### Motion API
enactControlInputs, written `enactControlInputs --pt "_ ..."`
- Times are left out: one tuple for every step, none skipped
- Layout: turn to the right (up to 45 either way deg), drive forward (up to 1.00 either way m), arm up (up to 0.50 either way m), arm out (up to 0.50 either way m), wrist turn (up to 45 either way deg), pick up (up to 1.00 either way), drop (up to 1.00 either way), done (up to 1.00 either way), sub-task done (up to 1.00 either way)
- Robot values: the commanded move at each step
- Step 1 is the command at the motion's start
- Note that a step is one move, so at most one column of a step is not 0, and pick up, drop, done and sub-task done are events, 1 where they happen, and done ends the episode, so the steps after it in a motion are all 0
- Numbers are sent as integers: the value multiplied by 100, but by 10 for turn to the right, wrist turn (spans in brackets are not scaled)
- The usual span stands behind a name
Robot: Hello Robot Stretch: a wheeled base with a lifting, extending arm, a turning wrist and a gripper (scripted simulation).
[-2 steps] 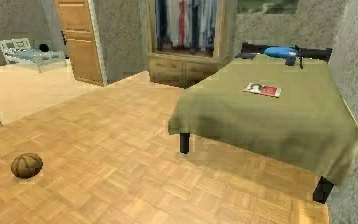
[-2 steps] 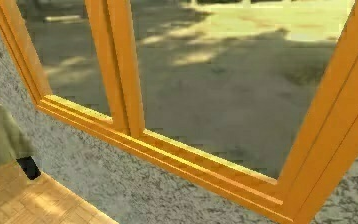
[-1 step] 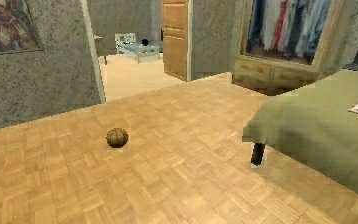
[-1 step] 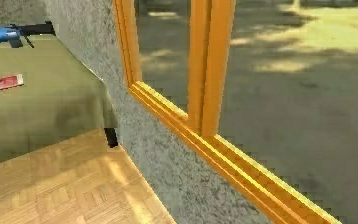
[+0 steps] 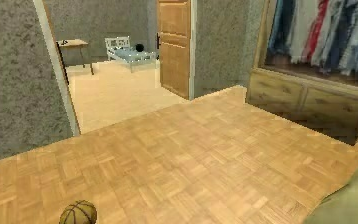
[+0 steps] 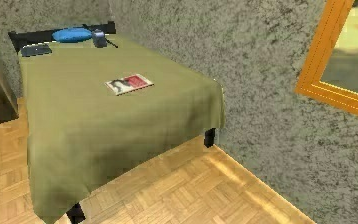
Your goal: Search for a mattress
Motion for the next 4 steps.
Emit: enactControlInputs --pt "-30 0 0 0 0 0 0 0 0" --pt "0 100 0 0 0 0 0 0 0" --pt "0 15 0 0 0 0 0 0 0" --pt "-270 0 0 0 0 0 0 0 0"
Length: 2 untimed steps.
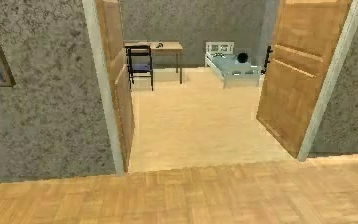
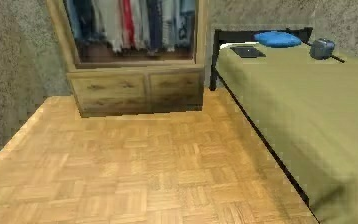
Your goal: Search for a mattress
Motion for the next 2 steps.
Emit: enactControlInputs --pt "0 100 0 0 0 0 0 0 0" --pt "0 30 0 0 0 0 0 0 0"
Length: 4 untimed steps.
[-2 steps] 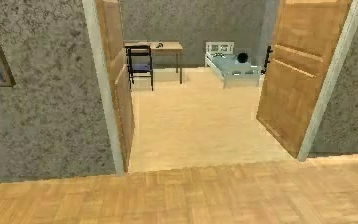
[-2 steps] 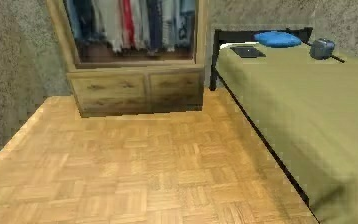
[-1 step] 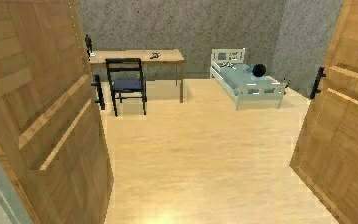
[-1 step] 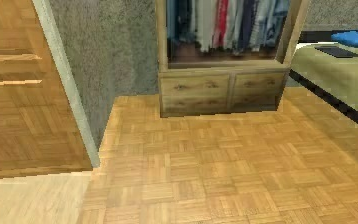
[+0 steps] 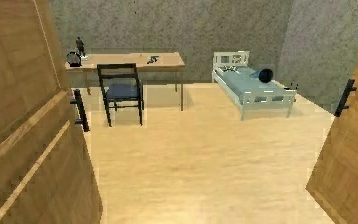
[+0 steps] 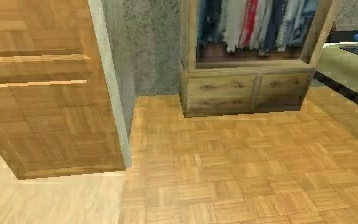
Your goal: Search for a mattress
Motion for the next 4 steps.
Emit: enactControlInputs --pt "-60 0 0 0 0 0 0 0 0" --pt "0 100 0 0 0 0 0 0 0" --pt "-30 0 0 0 0 0 0 0 0" --pt "450 0 0 0 0 0 0 0 0"
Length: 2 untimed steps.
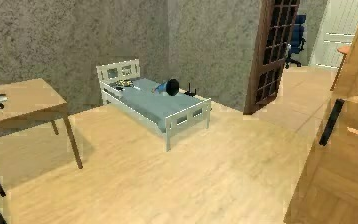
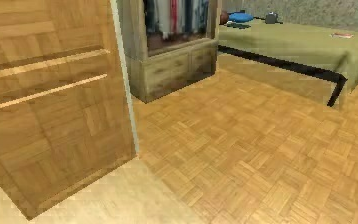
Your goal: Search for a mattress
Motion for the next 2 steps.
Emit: enactControlInputs --pt "450 0 0 0 0 0 0 0 0" --pt "0 5 0 0 0 0 0 0 0"
